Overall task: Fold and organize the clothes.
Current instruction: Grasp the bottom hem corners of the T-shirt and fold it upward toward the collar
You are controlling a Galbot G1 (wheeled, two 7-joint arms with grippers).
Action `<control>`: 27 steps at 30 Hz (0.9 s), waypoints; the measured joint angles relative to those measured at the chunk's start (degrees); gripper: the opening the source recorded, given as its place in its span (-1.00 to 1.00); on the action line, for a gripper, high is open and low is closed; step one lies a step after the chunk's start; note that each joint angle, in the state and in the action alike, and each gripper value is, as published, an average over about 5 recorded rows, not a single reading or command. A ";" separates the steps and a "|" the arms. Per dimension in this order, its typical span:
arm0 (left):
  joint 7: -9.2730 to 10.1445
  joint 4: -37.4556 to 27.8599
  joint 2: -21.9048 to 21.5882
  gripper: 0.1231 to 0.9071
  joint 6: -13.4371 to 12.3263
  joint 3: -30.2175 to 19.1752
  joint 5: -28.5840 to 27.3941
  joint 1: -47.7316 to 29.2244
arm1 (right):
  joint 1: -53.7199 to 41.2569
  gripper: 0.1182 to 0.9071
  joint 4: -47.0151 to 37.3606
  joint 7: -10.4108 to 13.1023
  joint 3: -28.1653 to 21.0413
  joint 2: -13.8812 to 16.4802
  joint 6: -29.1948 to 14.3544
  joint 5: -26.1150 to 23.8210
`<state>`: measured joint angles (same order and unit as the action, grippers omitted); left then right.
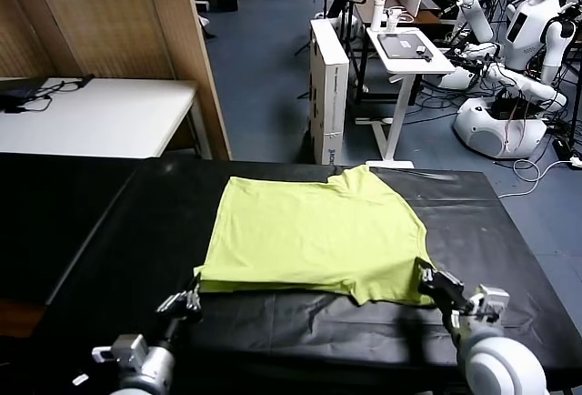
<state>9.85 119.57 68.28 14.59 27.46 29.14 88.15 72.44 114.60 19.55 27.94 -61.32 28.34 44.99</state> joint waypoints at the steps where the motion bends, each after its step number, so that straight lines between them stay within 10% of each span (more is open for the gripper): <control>1: 0.01 -0.61 -0.33 -0.94 0.06 -0.22 0.19 -0.65 | -0.40 -0.95 -0.39 0.02 -0.30 -0.14 -0.05 -0.15; 27: -0.32 -11.27 -8.98 -0.94 0.73 -6.98 3.95 -14.46 | -2.73 -0.95 -4.64 -0.30 -0.80 -1.90 0.00 -1.54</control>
<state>9.52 108.31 59.31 15.31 20.48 33.09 73.69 69.71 109.96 19.25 27.14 -63.23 28.34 43.45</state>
